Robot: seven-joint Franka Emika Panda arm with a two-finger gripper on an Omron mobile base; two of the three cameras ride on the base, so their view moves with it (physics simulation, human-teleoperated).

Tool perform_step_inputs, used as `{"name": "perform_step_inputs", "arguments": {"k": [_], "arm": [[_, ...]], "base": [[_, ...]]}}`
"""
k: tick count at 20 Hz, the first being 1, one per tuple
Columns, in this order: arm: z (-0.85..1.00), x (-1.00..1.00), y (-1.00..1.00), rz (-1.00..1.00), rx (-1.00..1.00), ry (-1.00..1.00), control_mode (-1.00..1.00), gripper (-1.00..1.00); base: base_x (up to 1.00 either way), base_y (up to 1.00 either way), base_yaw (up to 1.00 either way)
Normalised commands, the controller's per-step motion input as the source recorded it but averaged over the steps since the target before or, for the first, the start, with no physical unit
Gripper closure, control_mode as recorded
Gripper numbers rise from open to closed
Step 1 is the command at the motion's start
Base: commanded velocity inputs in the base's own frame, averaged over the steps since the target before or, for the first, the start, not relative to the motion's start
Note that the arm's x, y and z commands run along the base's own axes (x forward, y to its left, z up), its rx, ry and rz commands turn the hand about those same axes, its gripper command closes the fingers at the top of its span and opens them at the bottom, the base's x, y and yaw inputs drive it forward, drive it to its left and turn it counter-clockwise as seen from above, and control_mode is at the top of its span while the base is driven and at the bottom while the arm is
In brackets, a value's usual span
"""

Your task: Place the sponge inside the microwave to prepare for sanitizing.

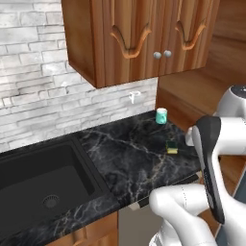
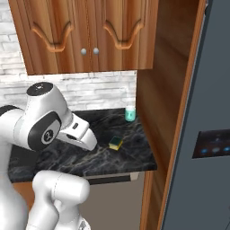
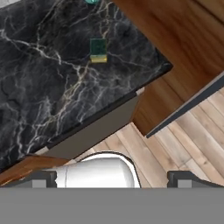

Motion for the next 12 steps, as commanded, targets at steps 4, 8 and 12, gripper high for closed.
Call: {"name": "perform_step_inputs", "arguments": {"k": [4,8,12], "arm": [[-0.37,0.66,0.0,0.0,0.0,0.0,-1.0,-1.0],[-0.36,0.75,0.0,0.0,0.0,0.0,-1.0,-1.0],[-0.31,0.79,-0.01,0.0,0.0,0.0,-1.0,-1.0]], "base": [[0.0,0.0,0.0],[0.0,0.0,0.0],[0.0,0.0,0.0]]}}
